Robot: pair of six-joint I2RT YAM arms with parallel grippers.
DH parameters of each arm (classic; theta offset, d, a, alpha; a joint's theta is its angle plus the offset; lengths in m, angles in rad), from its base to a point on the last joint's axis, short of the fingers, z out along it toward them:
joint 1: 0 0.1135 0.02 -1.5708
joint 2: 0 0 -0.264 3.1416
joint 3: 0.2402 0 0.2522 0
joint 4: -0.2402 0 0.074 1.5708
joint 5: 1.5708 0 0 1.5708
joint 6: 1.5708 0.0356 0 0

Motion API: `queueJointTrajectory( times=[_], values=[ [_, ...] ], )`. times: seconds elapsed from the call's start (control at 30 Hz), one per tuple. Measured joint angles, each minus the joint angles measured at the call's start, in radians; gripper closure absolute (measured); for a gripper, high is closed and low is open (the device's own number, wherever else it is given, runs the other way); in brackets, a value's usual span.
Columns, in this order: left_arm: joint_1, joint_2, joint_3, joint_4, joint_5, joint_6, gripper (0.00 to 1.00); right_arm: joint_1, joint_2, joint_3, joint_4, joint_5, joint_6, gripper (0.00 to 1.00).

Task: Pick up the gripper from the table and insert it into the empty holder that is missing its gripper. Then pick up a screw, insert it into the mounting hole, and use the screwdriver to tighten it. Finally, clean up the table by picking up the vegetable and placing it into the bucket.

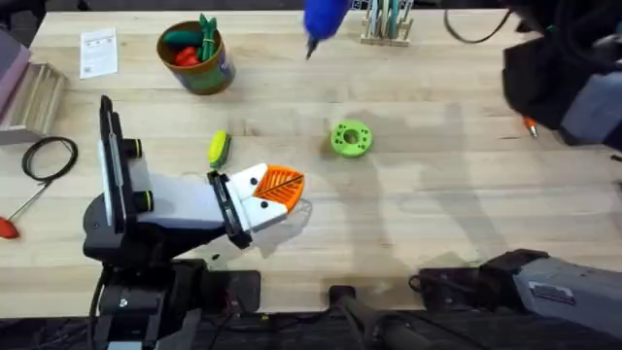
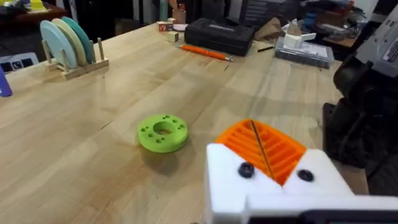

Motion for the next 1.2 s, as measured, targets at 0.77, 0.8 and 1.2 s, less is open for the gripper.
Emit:
queueJointTrajectory(
  times=[0.77,0.8,1.2],
  values=[
    [0.0,0.0,0.0,0.0,0.0,0.0,0.996,0.38,0.024,-0.011,-0.029,-0.244,-0.383,0.977],
    [0.0,0.0,0.0,0.0,0.0,0.0,0.996,0.39,0.024,-0.011,-0.058,-0.247,-0.415,0.977],
    [0.0,0.0,0.0,0.0,0.0,0.0,0.996,0.42,0.024,-0.011,-0.182,-0.253,-0.686,0.977]
  ],
)
